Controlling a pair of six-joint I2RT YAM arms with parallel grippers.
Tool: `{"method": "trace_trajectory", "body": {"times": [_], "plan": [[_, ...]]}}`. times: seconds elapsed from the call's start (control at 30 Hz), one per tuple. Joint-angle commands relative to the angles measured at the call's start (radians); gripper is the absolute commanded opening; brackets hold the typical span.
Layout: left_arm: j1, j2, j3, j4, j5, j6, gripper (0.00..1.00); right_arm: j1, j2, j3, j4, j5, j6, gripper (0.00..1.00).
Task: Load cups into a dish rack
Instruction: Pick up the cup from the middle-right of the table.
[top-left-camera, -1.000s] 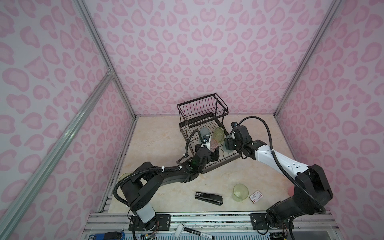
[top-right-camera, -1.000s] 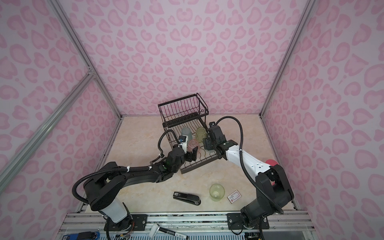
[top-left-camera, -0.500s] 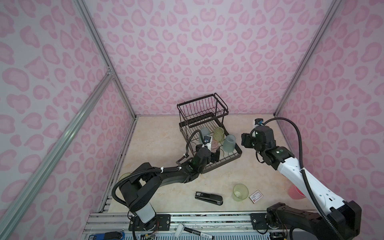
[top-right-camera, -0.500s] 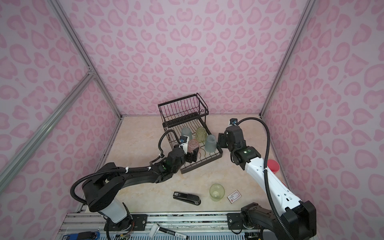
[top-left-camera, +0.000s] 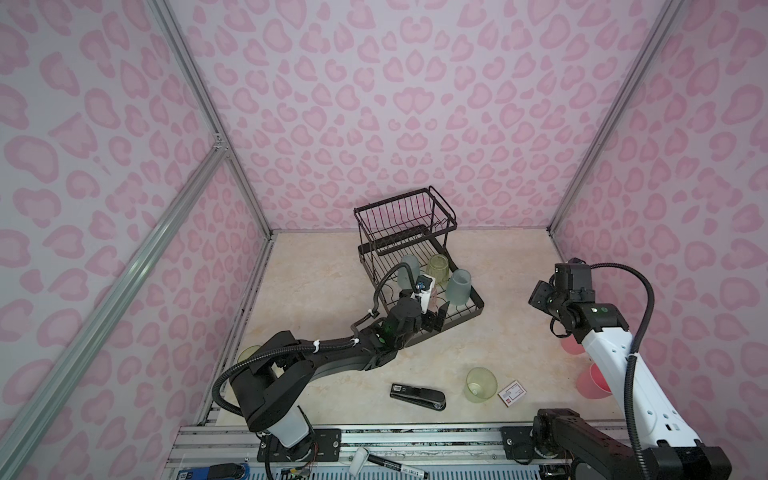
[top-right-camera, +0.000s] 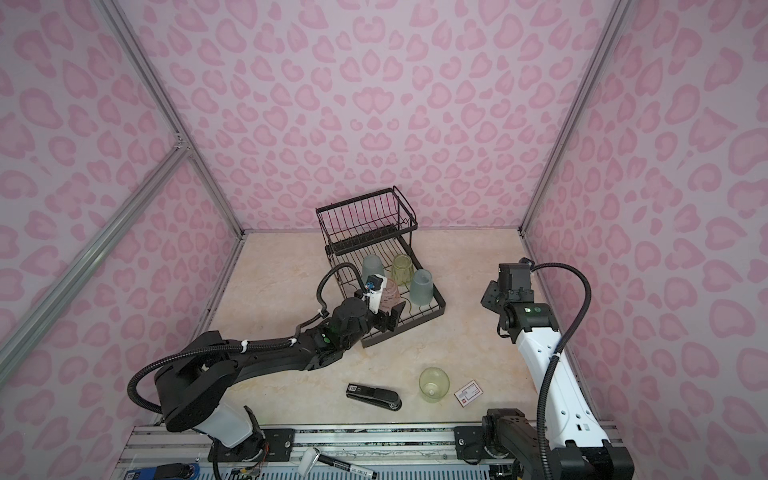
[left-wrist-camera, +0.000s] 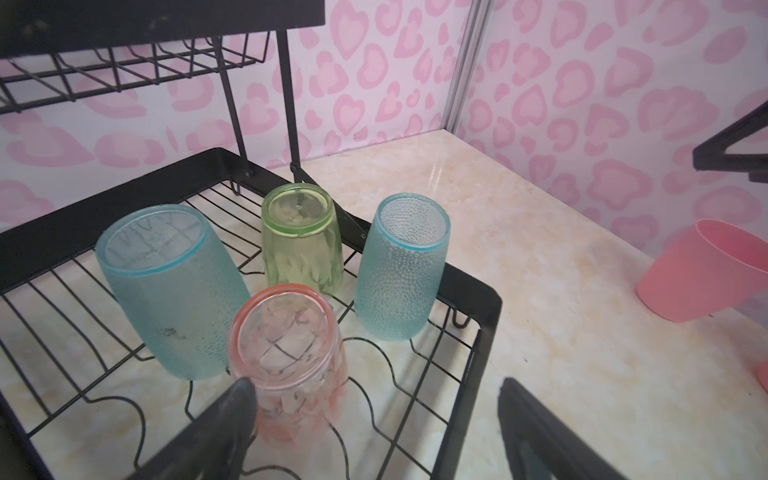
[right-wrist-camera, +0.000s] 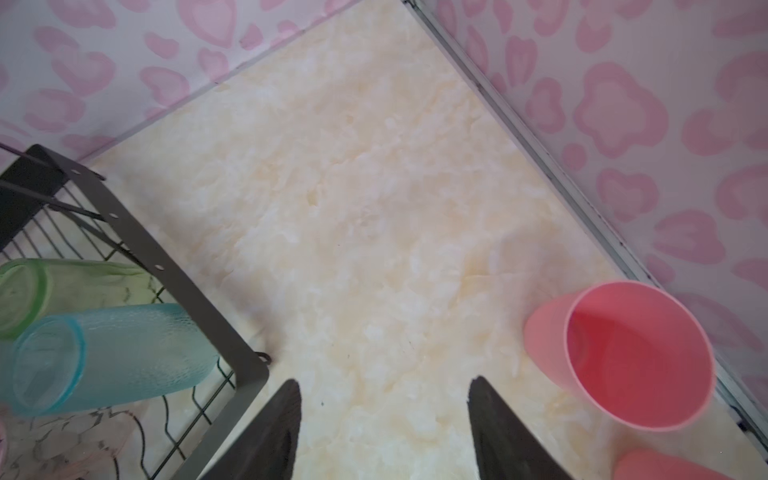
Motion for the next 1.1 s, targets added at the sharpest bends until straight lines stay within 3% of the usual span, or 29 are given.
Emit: {"method": "trace_trajectory", "body": {"times": [0.0,0.2,0.3,0.8,1.07], "plan": [[0.001,-0.034,-0.009,0.016,0.078,0.025,0.92,-0.059,0.011,-0.005,-0.056,0.023,0.031,0.64],[0.001,-0.079,-0.014,0.001,0.174,0.018,0.92,-0.232,0.039,-0.041,-0.011,-0.002,0.044,0.63],[0.001,-0.089,-0.017,-0.003,0.198,0.006,0.91,-0.269,0.077,-0.036,0.005,0.001,0.036,0.62],[-0.004,-0.107,-0.009,-0.021,0.238,-0.021,0.90,-0.304,0.199,-0.061,0.041,0.006,0.019,0.54],[-0.004,-0.114,-0.008,-0.030,0.234,-0.022,0.90,-0.312,0.289,-0.071,0.068,-0.023,0.019,0.40]]}}
